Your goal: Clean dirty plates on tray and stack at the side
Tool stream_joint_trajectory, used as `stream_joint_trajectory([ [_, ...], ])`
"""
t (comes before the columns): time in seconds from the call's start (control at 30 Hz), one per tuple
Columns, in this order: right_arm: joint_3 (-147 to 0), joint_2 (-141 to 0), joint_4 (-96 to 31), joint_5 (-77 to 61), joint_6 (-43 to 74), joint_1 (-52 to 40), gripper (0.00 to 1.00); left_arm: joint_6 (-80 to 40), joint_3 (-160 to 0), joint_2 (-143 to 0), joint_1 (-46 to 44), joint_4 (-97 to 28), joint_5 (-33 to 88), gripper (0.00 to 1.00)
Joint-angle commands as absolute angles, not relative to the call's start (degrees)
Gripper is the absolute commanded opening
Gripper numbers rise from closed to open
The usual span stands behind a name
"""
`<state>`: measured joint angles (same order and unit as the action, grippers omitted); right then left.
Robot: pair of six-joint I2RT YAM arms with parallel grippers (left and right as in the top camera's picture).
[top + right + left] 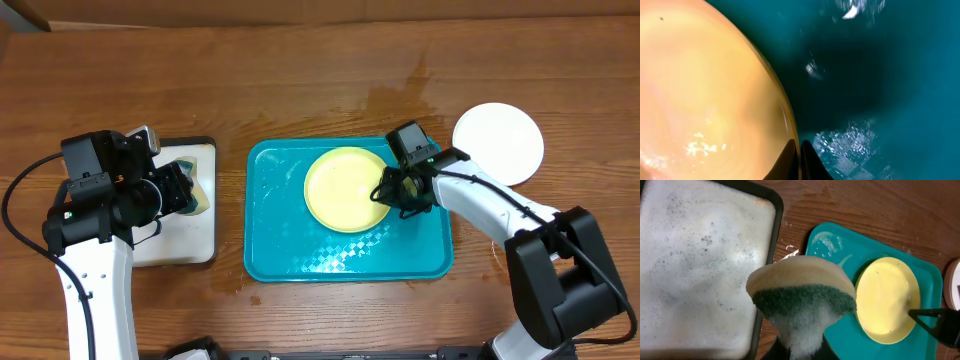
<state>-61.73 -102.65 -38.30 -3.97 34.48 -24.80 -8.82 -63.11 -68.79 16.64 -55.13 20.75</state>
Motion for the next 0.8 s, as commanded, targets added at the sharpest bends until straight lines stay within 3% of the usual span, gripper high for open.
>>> stream_joint_trajectory([
  [0.0, -70.7, -100.2, -41.1, 0.8, 31.1, -25.0, 0.04, -7.7, -63.2, -69.1, 16.9, -55.4, 20.3, 0.06],
  [0.3, -87.2, -100.2, -54.2, 12.3, 23.4, -28.8, 0.04, -7.7, -63.1, -69.1, 16.9, -55.7, 20.3, 0.04],
  [0.77, -88.2, -100.4, -48.4, 34.0, 20.4, -42.3, 0.04, -7.7, -63.1, -69.1, 16.9, -56.6, 20.3, 0.04],
])
